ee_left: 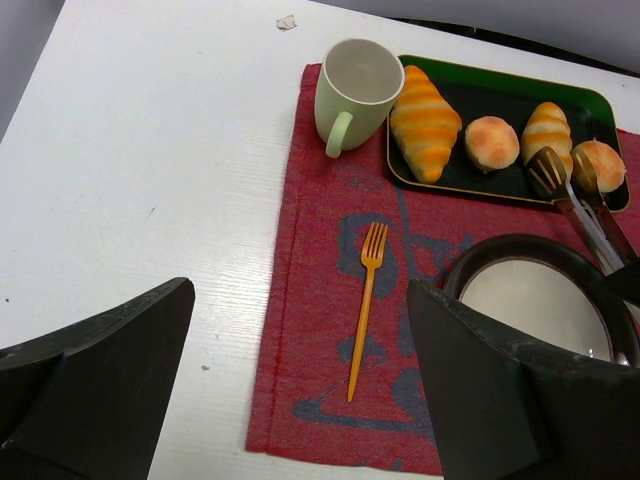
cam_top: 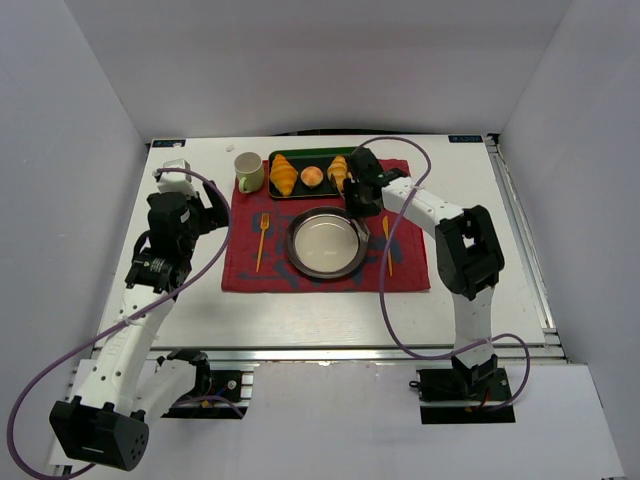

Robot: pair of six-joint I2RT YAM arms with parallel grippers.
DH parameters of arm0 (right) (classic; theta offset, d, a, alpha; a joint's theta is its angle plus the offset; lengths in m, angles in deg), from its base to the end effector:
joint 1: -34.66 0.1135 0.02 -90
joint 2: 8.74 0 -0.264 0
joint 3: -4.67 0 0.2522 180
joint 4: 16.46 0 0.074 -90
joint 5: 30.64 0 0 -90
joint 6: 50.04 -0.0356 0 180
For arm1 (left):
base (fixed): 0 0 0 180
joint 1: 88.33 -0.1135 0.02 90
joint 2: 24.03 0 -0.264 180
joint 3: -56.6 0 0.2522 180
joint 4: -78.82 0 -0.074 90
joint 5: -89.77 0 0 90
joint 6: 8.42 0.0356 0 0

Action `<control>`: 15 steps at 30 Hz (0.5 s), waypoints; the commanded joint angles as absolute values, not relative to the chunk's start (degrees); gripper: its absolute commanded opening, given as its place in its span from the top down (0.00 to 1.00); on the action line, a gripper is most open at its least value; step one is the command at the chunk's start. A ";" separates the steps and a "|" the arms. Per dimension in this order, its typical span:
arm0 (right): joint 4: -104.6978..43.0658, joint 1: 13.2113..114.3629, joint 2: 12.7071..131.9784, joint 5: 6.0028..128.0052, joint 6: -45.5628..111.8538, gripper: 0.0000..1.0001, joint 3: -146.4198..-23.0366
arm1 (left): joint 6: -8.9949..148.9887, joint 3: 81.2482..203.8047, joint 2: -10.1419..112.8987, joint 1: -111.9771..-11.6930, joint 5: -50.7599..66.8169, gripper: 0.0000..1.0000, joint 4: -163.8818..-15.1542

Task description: Place the bread

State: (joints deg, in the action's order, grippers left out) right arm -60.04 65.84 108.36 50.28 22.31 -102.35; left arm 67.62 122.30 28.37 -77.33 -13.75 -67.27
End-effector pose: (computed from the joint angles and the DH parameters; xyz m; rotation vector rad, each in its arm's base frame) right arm 0.3907 0.2299 0.2165 -0.2295 2.4869 0.1582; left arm 0.2038 -0.0311 0.3425 -0.2065 1.9095 -0.0648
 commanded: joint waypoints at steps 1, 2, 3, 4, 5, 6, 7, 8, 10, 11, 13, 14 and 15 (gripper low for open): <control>-59.14 65.69 108.16 48.03 21.94 0.73 -105.51 | 68.22 123.00 27.92 -77.17 -13.86 0.02 -66.94; -59.31 65.69 108.07 48.03 21.94 0.77 -105.60 | 68.22 122.92 28.00 -77.17 -13.86 0.02 -67.02; -59.23 65.69 107.55 48.20 21.86 0.81 -105.60 | 68.22 122.92 28.09 -77.26 -13.86 0.02 -67.02; -59.14 65.69 107.19 48.29 21.94 0.84 -105.51 | 68.22 122.83 28.18 -77.26 -13.77 0.02 -67.02; -59.22 65.69 106.75 48.29 21.94 0.84 -105.68 | 68.22 122.83 28.18 -77.17 -13.77 0.02 -67.02; -59.31 65.69 106.05 48.38 21.86 0.84 -105.95 | 68.22 122.74 28.35 -77.26 -13.77 0.02 -66.94; -59.57 65.69 105.61 48.38 21.85 0.84 -106.21 | 68.22 122.83 28.44 -77.17 -13.59 0.02 -66.94; -59.75 65.69 105.26 48.46 21.85 0.84 -107.00 | 68.22 122.83 28.44 -77.17 -13.59 0.02 -67.02; -60.19 65.69 103.77 49.08 22.12 0.90 -107.79 | 68.13 122.83 28.44 -77.17 -13.24 0.02 -67.11; -60.37 65.69 103.33 49.17 22.12 0.92 -108.14 | 68.13 122.83 28.53 -77.17 -13.24 0.02 -67.11; -61.42 65.69 102.53 49.08 22.38 0.96 -109.64 | 68.04 123.00 28.53 -77.17 -13.15 0.02 -67.20; -61.68 65.69 102.18 49.08 22.47 0.96 -110.08 | 68.04 123.18 28.70 -77.17 -13.07 0.02 -67.11; -62.12 65.60 102.01 49.08 22.64 0.96 -110.60 | 68.04 123.35 28.79 -77.17 -12.98 0.02 -66.94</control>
State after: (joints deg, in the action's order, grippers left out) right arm -61.92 65.82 107.05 50.26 22.35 -106.52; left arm 67.62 122.30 28.86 -77.33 -13.71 -67.29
